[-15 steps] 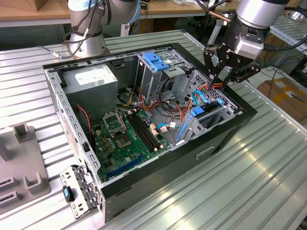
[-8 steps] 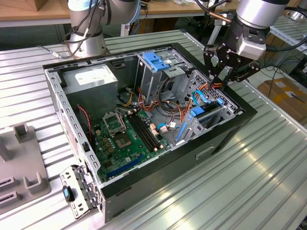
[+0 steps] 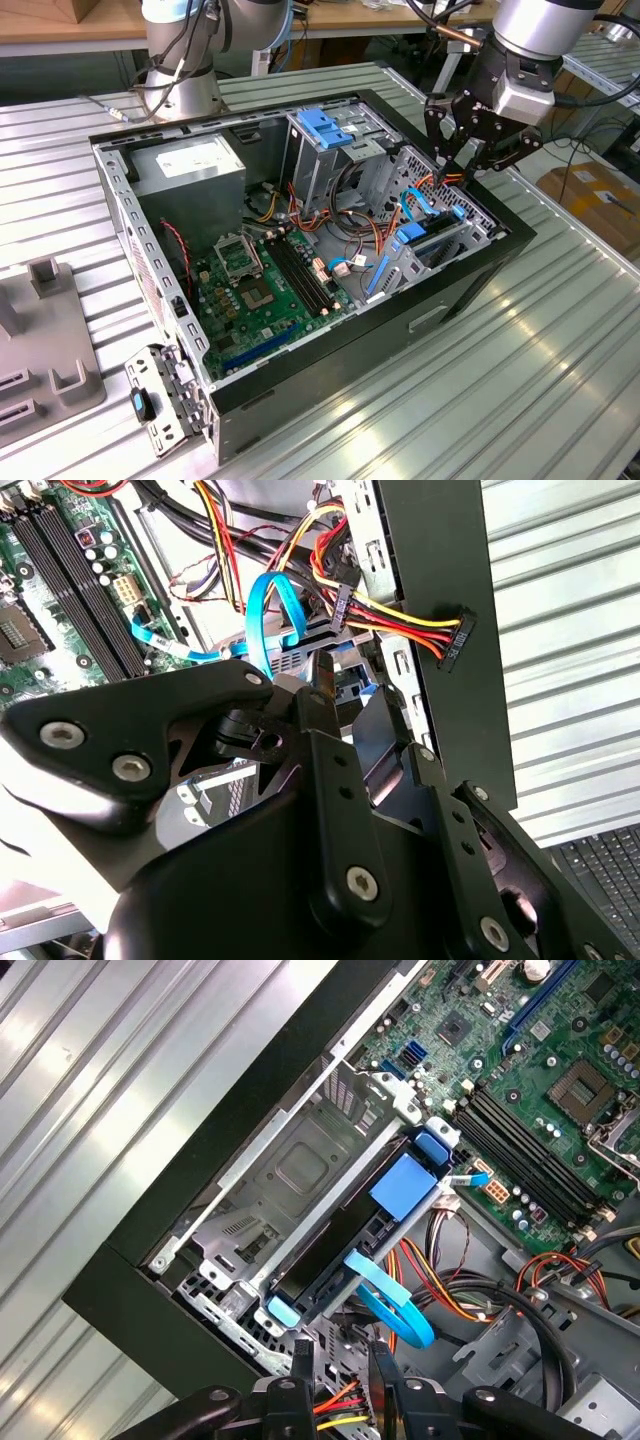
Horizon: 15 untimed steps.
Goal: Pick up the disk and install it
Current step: 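Insert the second disk wire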
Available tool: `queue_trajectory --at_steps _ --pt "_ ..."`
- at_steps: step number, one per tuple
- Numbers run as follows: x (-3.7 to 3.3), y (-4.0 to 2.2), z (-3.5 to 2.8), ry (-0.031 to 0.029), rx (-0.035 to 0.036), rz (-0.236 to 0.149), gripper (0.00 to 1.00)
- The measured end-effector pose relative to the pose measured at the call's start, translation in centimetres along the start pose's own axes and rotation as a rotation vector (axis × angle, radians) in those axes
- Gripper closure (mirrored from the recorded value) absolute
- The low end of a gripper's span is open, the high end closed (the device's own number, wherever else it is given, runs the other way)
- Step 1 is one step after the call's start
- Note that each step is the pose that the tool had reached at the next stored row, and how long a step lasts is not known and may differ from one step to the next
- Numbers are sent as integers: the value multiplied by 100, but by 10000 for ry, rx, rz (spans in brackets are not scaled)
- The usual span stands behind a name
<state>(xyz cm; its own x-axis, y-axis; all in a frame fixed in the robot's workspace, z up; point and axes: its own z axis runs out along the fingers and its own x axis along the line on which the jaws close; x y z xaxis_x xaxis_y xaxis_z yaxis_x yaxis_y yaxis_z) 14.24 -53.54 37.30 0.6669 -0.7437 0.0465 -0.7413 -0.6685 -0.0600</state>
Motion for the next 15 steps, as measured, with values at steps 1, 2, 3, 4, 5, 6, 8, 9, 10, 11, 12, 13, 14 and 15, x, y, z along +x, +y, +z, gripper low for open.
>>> queue_trajectory --at_steps 1,2,3,4,5,6,8,9,10,11,12,13,14,15 --pt "3 -3 0 0 0 -7 64" --pt "7 -7 1 -2 1 -23 64" --pt "11 -12 1 -2 2 -46 64" --pt "17 -19 2 -4 3 -74 64" --pt "26 -28 3 -7 5 -107 64" --pt "34 -38 4 -8 6 -134 64" --pt "73 -81 8 -13 9 -203 64" --pt "98 -109 11 -14 10 -223 64" --pt "111 -124 13 -14 11 -230 64" --pt "125 -140 15 -15 11 -238 64" --pt "149 -166 17 -15 12 -248 64" --pt "170 -190 20 -16 11 -251 64" --pt "190 -211 22 -16 11 -253 64" --pt "220 -245 25 -18 11 -264 64"
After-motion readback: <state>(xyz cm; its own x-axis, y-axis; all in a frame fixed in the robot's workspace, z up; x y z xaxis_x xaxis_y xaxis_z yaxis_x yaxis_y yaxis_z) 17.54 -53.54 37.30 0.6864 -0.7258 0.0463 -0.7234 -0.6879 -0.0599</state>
